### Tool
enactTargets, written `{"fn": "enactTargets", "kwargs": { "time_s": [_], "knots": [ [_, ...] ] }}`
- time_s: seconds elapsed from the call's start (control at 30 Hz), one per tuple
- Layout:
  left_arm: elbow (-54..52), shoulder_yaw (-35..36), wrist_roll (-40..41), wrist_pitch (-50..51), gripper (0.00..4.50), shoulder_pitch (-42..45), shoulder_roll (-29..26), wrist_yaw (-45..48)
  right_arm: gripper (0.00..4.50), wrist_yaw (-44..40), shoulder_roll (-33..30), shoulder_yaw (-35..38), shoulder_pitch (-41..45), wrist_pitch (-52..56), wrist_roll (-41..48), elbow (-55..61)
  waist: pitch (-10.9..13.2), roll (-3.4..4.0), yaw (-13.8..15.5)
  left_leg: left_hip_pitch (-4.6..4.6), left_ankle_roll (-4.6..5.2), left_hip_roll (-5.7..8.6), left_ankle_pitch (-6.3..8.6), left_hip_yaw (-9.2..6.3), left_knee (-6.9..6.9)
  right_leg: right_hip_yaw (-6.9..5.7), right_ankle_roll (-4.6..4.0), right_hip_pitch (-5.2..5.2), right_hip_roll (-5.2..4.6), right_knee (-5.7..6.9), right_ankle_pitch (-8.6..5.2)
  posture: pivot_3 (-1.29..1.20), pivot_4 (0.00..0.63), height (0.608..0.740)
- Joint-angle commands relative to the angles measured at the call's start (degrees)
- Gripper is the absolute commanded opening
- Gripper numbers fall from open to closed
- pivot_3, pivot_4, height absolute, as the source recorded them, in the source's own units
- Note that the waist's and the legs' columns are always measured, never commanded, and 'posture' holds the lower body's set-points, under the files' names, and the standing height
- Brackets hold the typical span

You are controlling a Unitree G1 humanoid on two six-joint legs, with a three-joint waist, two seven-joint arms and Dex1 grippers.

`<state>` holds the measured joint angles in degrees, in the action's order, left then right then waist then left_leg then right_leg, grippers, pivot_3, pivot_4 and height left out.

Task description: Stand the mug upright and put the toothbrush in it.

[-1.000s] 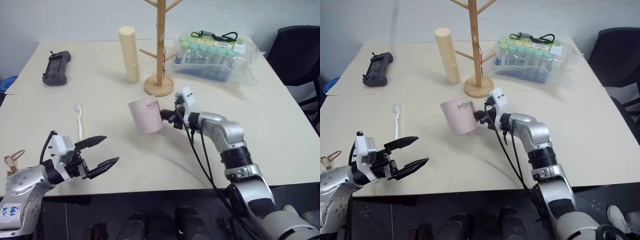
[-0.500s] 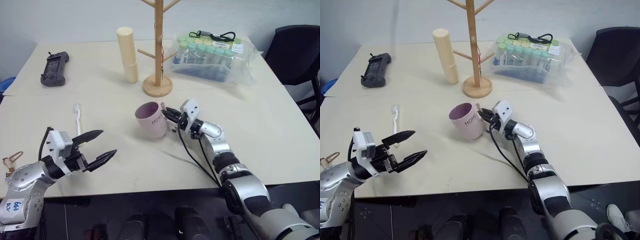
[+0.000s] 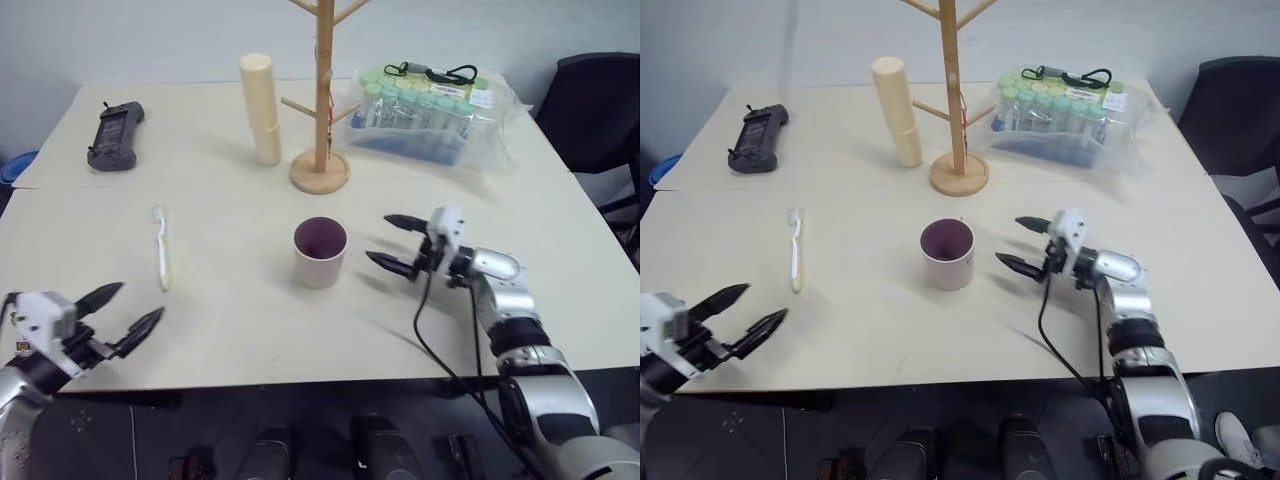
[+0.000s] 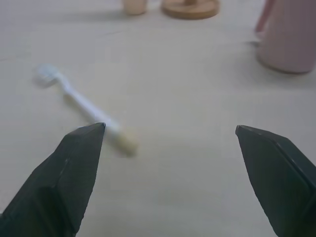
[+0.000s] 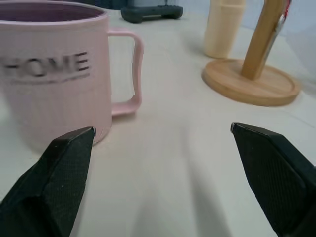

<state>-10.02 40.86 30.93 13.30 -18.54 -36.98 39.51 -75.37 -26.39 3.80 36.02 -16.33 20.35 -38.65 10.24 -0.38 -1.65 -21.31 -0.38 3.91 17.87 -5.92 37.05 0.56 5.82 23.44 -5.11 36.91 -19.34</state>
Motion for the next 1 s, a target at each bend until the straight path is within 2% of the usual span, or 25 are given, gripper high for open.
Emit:
{"fn": "enactTargets", "kwargs": {
  "time_s": [0.03, 0.13, 0.2, 0.33, 0.4, 0.47, 0.6, 0.67, 0.9, 1.0],
  "knots": [
    [3.37, 11.13, -3.41, 3.52, 4.5, -5.25, -1.99, -6.97, 4.47, -8.21, -3.53, 5.66, -7.01, -0.32, 8.01, 7.73, 0.0, 0.0, 0.18, 0.02, 0.01, -0.03, 0.04, 0.0, 0.0, -0.01, 0.0, -0.07, 0.02, -0.06, 0.0, 0.0, 0.15, 0.74],
    [4.02, 13.7, -3.42, 7.57, 4.5, -7.81, -3.27, -7.89, 4.47, -13.93, -6.29, 7.1, -13.63, 0.31, 11.59, 14.32, 0.01, -0.01, 0.36, 0.07, 0.07, -0.02, 0.09, 0.03, 0.04, 0.02, 0.0, -0.14, 0.01, -0.09, 0.0, 0.0, 0.15, 0.74],
    [2.92, 14.09, -1.98, 14.1, 4.5, -8.09, -4.62, -9.13, 4.47, -11.65, -7.04, 8.53, -17.42, 3.76, 14.02, 20.13, 0.01, -0.01, 0.63, 0.18, 0.11, -0.01, 0.11, 0.02, 0.06, 0.01, 0.0, -0.27, -0.03, -0.07, 0.01, 0.0, 0.15, 0.74],
    [-6.83, 9.83, 5.63, 30.23, 4.5, -6.14, -8.48, -8.68, 4.47, -6.75, -5.5, 8.38, -25.3, 6.41, 16.32, 32.19, 0.0, -0.01, 1.69, 0.24, 0.29, -0.06, 0.3, -0.08, 0.08, -0.02, -0.05, -0.34, -0.01, 0.01, 0.05, 0.0, 0.15, 0.74],
    [-9.9, 6.22, 7.31, 36.86, 4.5, -1.48, -10.83, -11.84, 4.47, -4.95, -4.87, 7.99, -25.97, 6.18, 15.42, 34.32, 0.0, 0.0, 1.81, 0.25, 0.27, -0.05, 0.29, -0.11, 0.09, -0.02, -0.06, -0.37, -0.02, -0.02, 0.06, 0.0, 0.15, 0.74],
    [-11.1, 1.54, 9.85, 43.25, 4.5, 7.79, -10.96, -16.86, 4.47, -3.55, -4.31, 7.73, -26.21, 6.05, 14.7, 35.51, 0.0, 0.03, 2.32, 0.25, 0.01, -0.02, 0.14, -0.14, 0.1, -0.06, -0.07, -0.39, -0.04, -0.01, 0.07, 0.0, 0.15, 0.74],
    [-6.38, -7.78, 7.23, 55.95, 4.5, 27.31, -6.87, -29.45, 4.47, -2.28, -4.08, 7.01, -25.8, 6.91, 14.67, 36.7, -0.01, 0.0, 2.46, 0.23, -0.07, 0.02, 0.11, -0.15, 0.12, -0.08, -0.04, -0.33, 0.01, 0.04, 0.08, 0.0, 0.15, 0.74],
    [-2.59, -12.72, 4.71, 57.52, 4.5, 35.01, -4.06, -33.17, 4.47, -2.21, -4.2, 6.43, -25.34, 7.6, 15.0, 37.1, -0.02, 0.0, 2.35, 0.19, -0.1, -0.01, 0.07, -0.06, 0.14, -0.03, -0.03, -0.22, 0.09, 0.05, 0.09, 0.0, 0.15, 0.74],
    [7.66, -21.52, -1.65, 59.64, 4.5, 47.2, 1.13, -37.2, 4.47, -1.23, -4.11, 5.63, -25.12, 9.64, 15.66, 39.47, -0.02, -0.09, 1.44, 0.11, -0.22, -0.31, 0.09, 0.19, 0.19, -0.09, -0.02, 0.01, 0.47, 0.13, 0.09, 0.0, 0.15, 0.74],
    [12.74, -24.05, -4.69, 58.25, 3.91, 50.84, 2.25, -37.69, 4.5, -0.38, -4.07, 5.69, -25.42, 10.48, 15.78, 40.66, -0.03, -0.08, 1.67, 0.15, -0.31, -0.38, 0.07, 0.18, 0.23, -0.08, -0.02, 0.02, 0.52, 0.22, 0.09, 0.0, 0.15, 0.74]
  ]
}}
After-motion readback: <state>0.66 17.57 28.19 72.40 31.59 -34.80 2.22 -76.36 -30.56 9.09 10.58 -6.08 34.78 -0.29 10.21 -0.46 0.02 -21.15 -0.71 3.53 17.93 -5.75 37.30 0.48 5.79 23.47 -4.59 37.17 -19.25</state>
